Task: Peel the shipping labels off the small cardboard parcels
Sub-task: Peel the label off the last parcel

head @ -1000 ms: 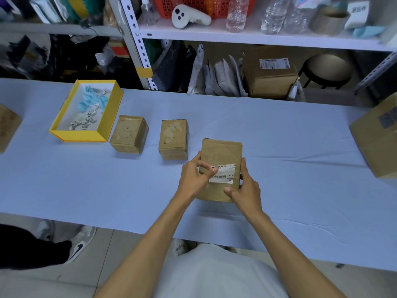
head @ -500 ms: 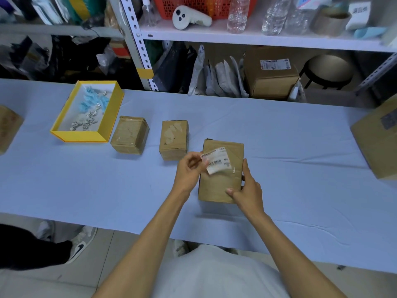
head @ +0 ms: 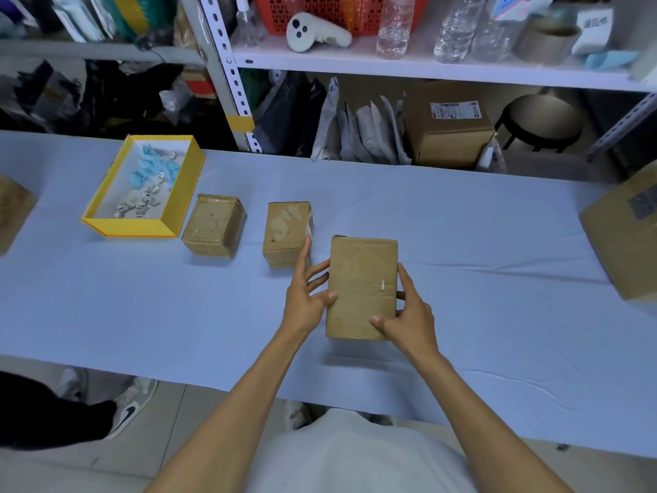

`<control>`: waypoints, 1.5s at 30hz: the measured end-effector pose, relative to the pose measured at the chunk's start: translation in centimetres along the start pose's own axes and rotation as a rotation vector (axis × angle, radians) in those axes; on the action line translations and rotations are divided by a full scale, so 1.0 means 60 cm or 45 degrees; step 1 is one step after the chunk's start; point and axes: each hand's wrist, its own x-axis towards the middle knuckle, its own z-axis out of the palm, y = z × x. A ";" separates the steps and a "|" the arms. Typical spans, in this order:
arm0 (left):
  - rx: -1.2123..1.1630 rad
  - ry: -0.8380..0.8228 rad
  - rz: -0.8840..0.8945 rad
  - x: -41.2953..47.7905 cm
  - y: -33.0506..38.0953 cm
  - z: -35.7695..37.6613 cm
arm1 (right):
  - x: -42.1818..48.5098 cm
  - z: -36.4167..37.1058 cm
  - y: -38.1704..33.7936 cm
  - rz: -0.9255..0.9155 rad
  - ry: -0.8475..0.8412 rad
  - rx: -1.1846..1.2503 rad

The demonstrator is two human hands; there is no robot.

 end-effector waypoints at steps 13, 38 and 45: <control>-0.104 -0.015 -0.043 0.009 -0.011 -0.003 | 0.049 -0.034 -0.037 -0.072 0.004 0.029; -0.210 -0.019 -0.097 0.012 -0.025 -0.004 | 0.068 -0.031 -0.044 -0.166 -0.069 -0.140; -0.217 -0.001 -0.102 0.018 -0.021 0.001 | 0.049 -0.030 -0.060 -0.152 -0.154 -0.427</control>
